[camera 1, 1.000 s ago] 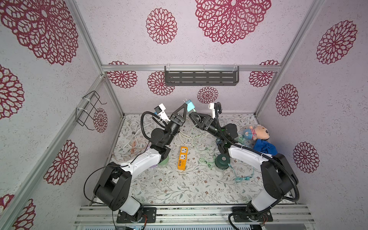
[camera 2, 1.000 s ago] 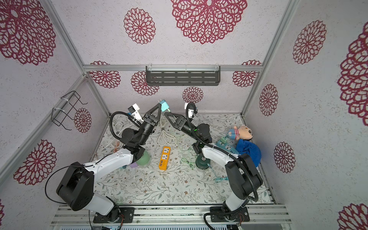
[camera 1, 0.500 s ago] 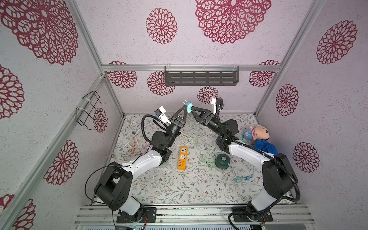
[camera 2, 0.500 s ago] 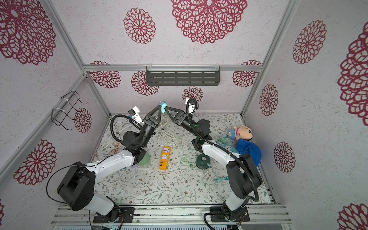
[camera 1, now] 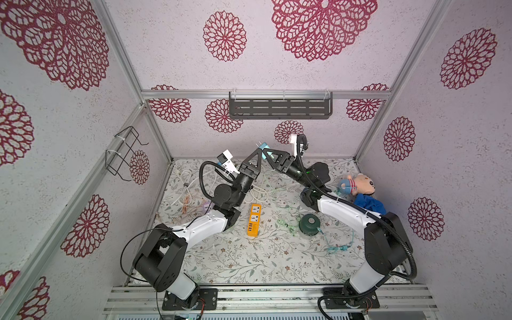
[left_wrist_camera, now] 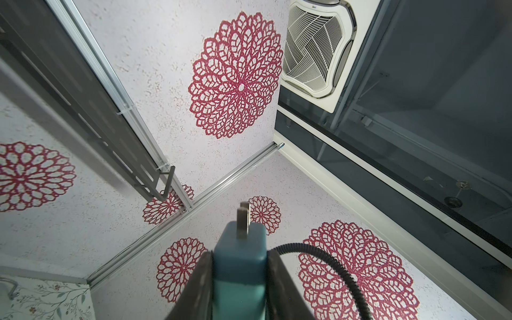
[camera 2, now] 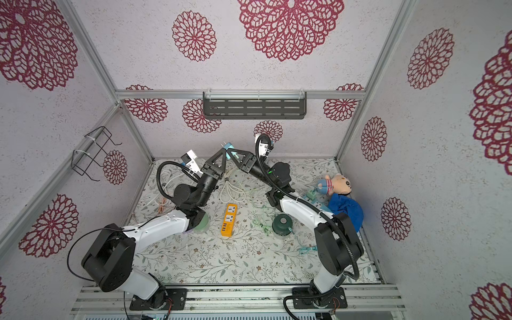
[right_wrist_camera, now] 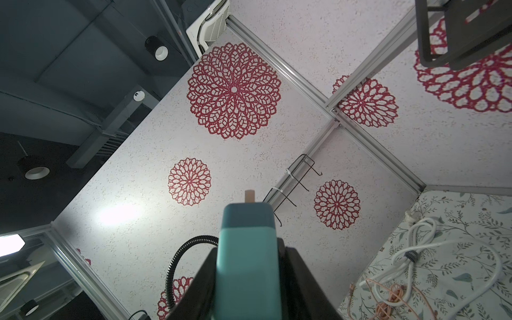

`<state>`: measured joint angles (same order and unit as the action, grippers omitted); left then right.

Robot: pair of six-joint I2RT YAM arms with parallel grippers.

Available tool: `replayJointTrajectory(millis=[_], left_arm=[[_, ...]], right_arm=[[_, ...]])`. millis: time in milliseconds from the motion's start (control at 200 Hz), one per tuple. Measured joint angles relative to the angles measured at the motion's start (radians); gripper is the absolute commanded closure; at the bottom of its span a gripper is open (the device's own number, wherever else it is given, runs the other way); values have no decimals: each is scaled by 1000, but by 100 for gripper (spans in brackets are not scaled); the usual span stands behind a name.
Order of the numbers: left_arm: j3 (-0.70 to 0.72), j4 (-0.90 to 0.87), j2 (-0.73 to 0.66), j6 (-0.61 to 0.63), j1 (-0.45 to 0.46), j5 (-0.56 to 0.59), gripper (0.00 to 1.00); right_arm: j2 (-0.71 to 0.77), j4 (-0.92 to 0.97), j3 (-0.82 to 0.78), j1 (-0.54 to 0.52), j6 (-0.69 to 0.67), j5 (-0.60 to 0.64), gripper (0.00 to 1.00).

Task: Charge the cordless meat grinders
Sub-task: Pick up the plug from the center of the board, then move the socket to the center of the board.

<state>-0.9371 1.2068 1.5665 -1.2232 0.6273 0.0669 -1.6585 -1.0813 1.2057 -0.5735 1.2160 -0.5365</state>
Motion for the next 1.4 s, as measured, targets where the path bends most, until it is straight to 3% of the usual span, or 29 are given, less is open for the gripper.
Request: replayJointTrajectory(millis=[65, 190, 255, 360, 430, 525, 631, 781, 906, 1131, 1401], left_arm=[[0, 3, 5, 0, 2, 6, 71], [0, 0, 6, 2, 8, 3, 26], [10, -1, 1, 3, 20, 3, 13], [78, -51, -53, 12, 32, 22, 12], [121, -187, -133, 31, 34, 48, 13], [98, -517, -271, 114, 62, 137, 9], [-56, -951, -351, 214, 160, 285, 4], [-151, -1350, -327, 262, 246, 375, 2], [-152, -1569, -179, 258, 264, 397, 1], [-153, -1769, 26, 227, 294, 397, 3], [-74, -1683, 88, 188, 275, 316, 3]], right_arm=[[0, 7, 0, 2, -14, -2, 77], [2, 34, 0, 6, -21, -6, 89], [3, 52, 0, 11, -20, -8, 92], [21, 94, -14, 25, -23, -19, 99], [58, 162, -37, 48, -45, -33, 100], [148, 398, -51, 100, -154, -38, 100], [249, 783, -12, 142, -365, 44, 100], [344, 1209, 22, 147, -618, 234, 100], [405, 1384, -66, 145, -718, 312, 100], [459, 1531, -220, 135, -753, 336, 100], [525, 1551, -235, 126, -753, 333, 100]])
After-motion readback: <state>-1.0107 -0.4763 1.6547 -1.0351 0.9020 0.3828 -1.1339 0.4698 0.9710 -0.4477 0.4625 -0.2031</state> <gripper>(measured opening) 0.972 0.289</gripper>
